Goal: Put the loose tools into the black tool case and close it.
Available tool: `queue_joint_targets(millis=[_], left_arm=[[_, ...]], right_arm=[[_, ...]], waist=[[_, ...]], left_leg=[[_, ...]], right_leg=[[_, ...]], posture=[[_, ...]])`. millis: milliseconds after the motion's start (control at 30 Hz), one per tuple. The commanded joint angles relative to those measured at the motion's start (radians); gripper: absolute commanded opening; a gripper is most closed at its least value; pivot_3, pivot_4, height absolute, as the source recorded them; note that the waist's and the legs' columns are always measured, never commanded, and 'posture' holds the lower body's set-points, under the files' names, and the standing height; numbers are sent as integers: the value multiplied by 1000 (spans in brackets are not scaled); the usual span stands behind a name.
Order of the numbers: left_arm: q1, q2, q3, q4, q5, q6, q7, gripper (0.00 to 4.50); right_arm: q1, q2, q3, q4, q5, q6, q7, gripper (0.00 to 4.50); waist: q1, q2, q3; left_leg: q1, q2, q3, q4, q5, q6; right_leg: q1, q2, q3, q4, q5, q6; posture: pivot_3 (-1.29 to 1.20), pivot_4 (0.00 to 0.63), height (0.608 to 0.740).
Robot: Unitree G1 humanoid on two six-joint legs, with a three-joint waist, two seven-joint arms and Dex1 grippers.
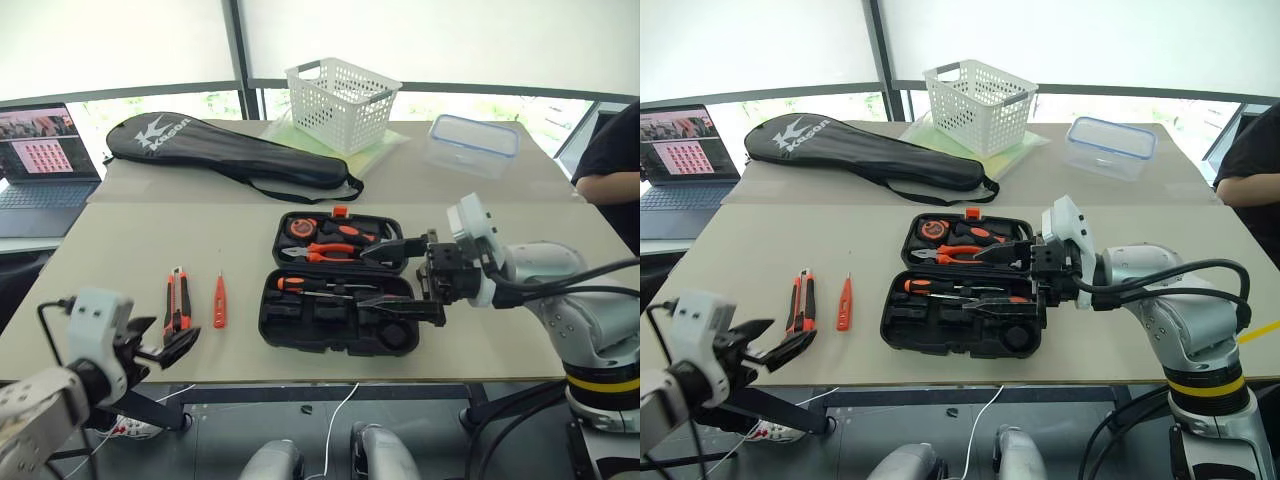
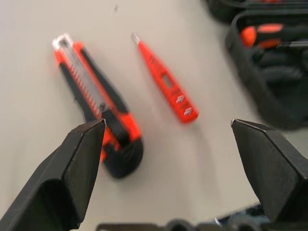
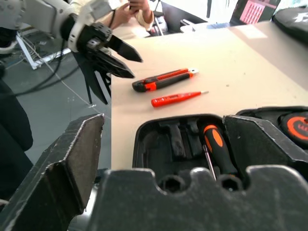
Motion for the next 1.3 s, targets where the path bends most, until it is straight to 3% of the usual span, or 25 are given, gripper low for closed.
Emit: queue_joint_targets(millis=[33, 200, 533, 667, 900, 1000, 1167, 1300], left_arm=[[-147, -26, -86, 74, 28, 117, 164, 4500], [-301, -66, -187, 229, -38, 117, 367, 4500], [-366, -108, -292, 412, -169, 117, 643, 4500], [-351, -119, -320, 463, -212, 117, 695, 3511], [-377, -110, -335, 590, -213, 117, 712, 918], [-403, -87, -325, 619, -207, 117, 696, 407], [-470, 126, -409, 619, -183, 42, 404, 406], [-463, 426, -608, 595, -40, -439, -242, 406]], right_arm=[[-23, 14, -8, -22, -3, -33, -40, 4461], [-14, 27, 2, -48, 0, -43, -70, 4461], [21, 37, -1, -97, 4, -58, -128, 4461], [27, 40, 2, -110, 4, -63, -141, 4500], [20, 40, 3, -122, 20, -57, -143, 4500], [30, 27, -7, -126, 28, -53, -137, 4500], [78, -55, -42, -133, 114, 53, -101, 4500], [169, -146, -87, -203, 173, 64, -47, 4500]], waist=[[-7, 0, 0], [-18, 0, 0], [-13, -1, 0], [-13, -1, 0], [-6, 1, -1], [-4, 1, -1], [-10, 0, 0], [-15, -2, 1]], left_leg=[[1, 0, 0, 0, 1, 1], [1, 0, 0, -2, 0, 0], [-2, 0, 0, -1, -2, -5], [-1, 0, 0, -1, -2, -9], [4, -2, -1, -2, -2, -9], [5, -3, -1, -2, -2, -9], [4, -2, -1, -2, -2, -10], [0, -2, -1, -3, -2, -10]], right_leg=[[-1, 0, 0, 2, 4, -6], [-5, -1, 2, 8, 3, -7], [-9, 0, 2, 5, 2, -7], [-8, -1, 3, 6, 2, -7], [-3, -1, 3, 6, 1, -6], [-2, -1, 3, 7, 1, -5], [-4, -1, 3, 10, 0, -6], [-8, -1, 3, 11, -2, -8]], posture=[[0, 150, 740], [0, 150, 740], [0, 150, 740], [0, 150, 740], [0, 150, 740], [0, 150, 740], [0, 150, 740], [0, 150, 740]])
